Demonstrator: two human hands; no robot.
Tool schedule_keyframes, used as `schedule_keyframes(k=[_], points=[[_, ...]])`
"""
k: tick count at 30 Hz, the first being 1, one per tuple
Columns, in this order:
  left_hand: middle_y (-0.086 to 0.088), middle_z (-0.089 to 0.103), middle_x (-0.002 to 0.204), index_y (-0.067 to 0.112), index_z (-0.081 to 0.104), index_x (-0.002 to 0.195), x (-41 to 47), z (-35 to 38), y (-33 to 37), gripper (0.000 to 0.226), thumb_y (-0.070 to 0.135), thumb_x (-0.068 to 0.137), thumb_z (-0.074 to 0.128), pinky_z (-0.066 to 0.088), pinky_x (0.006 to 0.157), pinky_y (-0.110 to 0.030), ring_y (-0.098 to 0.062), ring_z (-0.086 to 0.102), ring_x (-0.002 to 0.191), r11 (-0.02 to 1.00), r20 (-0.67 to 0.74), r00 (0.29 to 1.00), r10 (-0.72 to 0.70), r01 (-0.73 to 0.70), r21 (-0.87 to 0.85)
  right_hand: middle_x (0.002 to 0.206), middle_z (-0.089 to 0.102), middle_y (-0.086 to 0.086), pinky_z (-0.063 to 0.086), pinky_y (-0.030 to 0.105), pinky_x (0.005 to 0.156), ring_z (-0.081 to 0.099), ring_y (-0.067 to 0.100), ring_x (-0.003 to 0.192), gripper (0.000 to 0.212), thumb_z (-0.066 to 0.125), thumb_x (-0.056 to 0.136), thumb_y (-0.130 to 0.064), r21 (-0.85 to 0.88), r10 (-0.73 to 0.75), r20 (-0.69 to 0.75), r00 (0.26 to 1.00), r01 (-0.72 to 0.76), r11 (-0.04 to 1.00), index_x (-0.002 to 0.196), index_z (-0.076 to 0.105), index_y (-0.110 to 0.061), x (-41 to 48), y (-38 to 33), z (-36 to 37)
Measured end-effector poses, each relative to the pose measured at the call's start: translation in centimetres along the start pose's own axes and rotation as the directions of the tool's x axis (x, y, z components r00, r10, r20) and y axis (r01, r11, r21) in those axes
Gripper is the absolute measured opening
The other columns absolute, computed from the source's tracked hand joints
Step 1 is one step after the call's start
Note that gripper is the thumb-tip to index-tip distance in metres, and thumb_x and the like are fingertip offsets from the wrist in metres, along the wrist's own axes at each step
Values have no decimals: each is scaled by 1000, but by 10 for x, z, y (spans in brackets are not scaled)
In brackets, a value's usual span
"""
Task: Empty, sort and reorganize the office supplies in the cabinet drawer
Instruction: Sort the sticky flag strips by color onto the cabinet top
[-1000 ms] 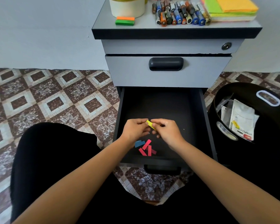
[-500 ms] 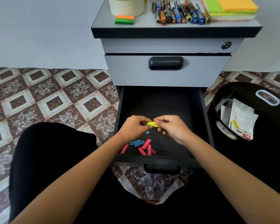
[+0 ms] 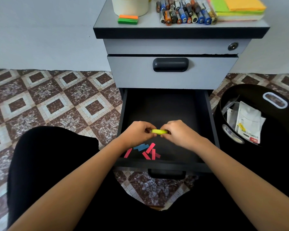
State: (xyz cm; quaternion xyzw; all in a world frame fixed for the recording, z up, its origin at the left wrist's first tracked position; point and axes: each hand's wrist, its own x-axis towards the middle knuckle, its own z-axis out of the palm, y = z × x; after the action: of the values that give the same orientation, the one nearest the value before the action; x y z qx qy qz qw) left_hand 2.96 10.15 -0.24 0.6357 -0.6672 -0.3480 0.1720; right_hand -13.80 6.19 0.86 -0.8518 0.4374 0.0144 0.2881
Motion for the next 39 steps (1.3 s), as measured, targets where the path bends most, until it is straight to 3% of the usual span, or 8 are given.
schedule_keyframes(k=[5, 10, 15, 21, 25, 29, 32, 39], points=[[4, 58, 88, 11, 68, 110, -2, -1, 0, 24, 20, 89, 62, 41, 68, -13, -6, 52, 77, 988, 13, 996, 85, -86, 128, 96, 63, 4, 49, 28, 76, 59, 16, 84, 23, 57, 93, -22, 31, -10, -6, 1000, 10, 999, 112, 67, -14, 1, 1, 2], [7, 59, 77, 11, 69, 103, 0, 1, -2, 18, 19, 87, 64, 41, 56, -7, -2, 52, 64, 1000, -1, 1000, 8, -8, 25, 104, 61, 6, 51, 28, 81, 59, 16, 90, 27, 56, 93, -23, 10, -38, -28, 999, 38, 999, 118, 65, -16, 2, 2, 5], [14, 56, 71, 13, 69, 100, 2, -1, -1, 15, 17, 87, 64, 39, 55, -6, 0, 50, 61, 998, -6, 999, -36, 36, -52, 107, 57, 3, 44, 19, 76, 54, 10, 89, 47, 53, 95, -24, -36, -75, -78, 994, 73, 997, 141, 43, -18, 2, 5, 6], [7, 60, 78, 15, 68, 98, 3, 0, -2, 13, 14, 86, 65, 45, 66, -14, -4, 55, 71, 977, -2, 997, -77, 75, -197, 93, 58, 1, 46, 23, 72, 55, 12, 82, 22, 57, 92, -23, 34, -91, -103, 990, 95, 995, 110, 68, -16, 2, 6, 5], [-3, 63, 84, 9, 64, 107, 2, 1, 0, 18, 6, 90, 58, 55, 82, -30, -11, 62, 80, 832, 71, 979, -189, 198, -519, 97, 62, 2, 45, 23, 71, 56, 14, 84, 23, 58, 92, -23, 72, -57, -130, 990, 66, 995, 112, 67, -16, 5, 7, 4], [-8, 65, 85, 6, 62, 105, 1, 0, 2, 20, 3, 96, 45, 55, 80, -30, -11, 65, 76, 596, 144, 952, -272, 284, -752, 101, 64, 2, 50, 31, 77, 59, 16, 88, 27, 58, 92, -25, 120, -6, -145, 989, 23, 993, 117, 66, -18, 4, 7, 3], [-8, 66, 81, 5, 64, 101, 1, 0, 1, 20, 4, 96, 44, 55, 77, -30, -11, 67, 71, 476, 184, 936, -299, 313, -822, 96, 61, -2, 49, 30, 75, 58, 15, 85, 29, 57, 93, -26, 144, 0, -138, 990, 20, 989, 120, 64, -22, 4, 7, 3], [-7, 67, 78, 6, 63, 99, 2, 1, -1, 16, 5, 95, 48, 57, 71, -26, -9, 68, 66, 409, 201, 922, -332, 332, -850, 98, 67, -1, 54, 38, 77, 64, 20, 84, 25, 60, 91, -27, 201, 18, -111, 994, 5, 980, 114, 67, -22, 5, 6, 2]])
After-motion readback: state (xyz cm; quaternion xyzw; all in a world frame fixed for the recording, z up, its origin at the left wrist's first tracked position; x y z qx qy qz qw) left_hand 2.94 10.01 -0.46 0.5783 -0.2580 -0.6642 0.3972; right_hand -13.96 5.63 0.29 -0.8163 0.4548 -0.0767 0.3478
